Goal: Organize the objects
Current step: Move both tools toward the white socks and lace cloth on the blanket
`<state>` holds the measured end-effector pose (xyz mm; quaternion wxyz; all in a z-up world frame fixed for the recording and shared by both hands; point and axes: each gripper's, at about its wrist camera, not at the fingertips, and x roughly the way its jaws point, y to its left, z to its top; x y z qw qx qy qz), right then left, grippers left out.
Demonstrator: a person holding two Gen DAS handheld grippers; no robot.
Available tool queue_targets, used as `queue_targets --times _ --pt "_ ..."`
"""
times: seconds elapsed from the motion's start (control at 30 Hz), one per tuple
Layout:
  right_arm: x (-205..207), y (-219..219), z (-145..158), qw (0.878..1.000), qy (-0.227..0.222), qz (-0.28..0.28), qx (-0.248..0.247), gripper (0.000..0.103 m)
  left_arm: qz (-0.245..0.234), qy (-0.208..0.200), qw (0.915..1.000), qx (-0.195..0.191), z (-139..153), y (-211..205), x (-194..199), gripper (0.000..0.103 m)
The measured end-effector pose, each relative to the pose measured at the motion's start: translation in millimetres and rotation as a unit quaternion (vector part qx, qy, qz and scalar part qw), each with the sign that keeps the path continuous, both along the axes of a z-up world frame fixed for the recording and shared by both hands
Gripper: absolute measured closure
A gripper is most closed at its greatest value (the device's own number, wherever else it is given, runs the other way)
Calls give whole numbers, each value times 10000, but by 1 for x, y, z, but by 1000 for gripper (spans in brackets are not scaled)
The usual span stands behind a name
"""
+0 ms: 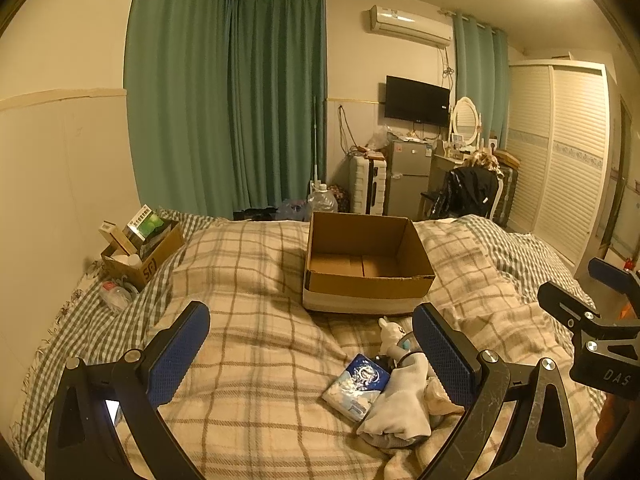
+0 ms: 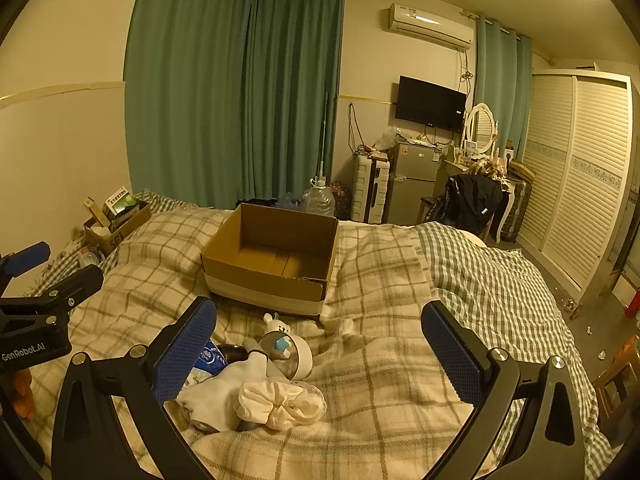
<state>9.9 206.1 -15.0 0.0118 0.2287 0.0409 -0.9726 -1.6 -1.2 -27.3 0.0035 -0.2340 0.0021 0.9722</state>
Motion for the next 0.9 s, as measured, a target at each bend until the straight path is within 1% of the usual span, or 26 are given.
queue_targets --times 0.3,0.57,0.67,0.77,0.8,0.87,0.9 --pt "2 -1 2 10000 -4 16 54 0 -32 -37 10000 -21 -3 5 1 0" --pt "-1 0 -3 9999 -77 74 73 2 51 -157 9998 65 -10 5 -3 0" --pt "-4 0 -9 9998 -159 98 97 3 101 -204 9997 77 -14 6 -4 0" --pt "-16 1 -27 9987 -457 131 155 4 159 -314 9994 64 -23 8 -7 0" --pt "-23 0 -38 9975 -664 153 192 6 179 -380 9991 32 -28 9 -9 0" --pt "-38 -2 -65 9926 -1164 220 261 12 206 -565 9982 -64 -40 12 -14 0" --pt "-46 -3 -82 9884 -1468 291 260 14 217 -660 9975 -105 -46 13 -16 0"
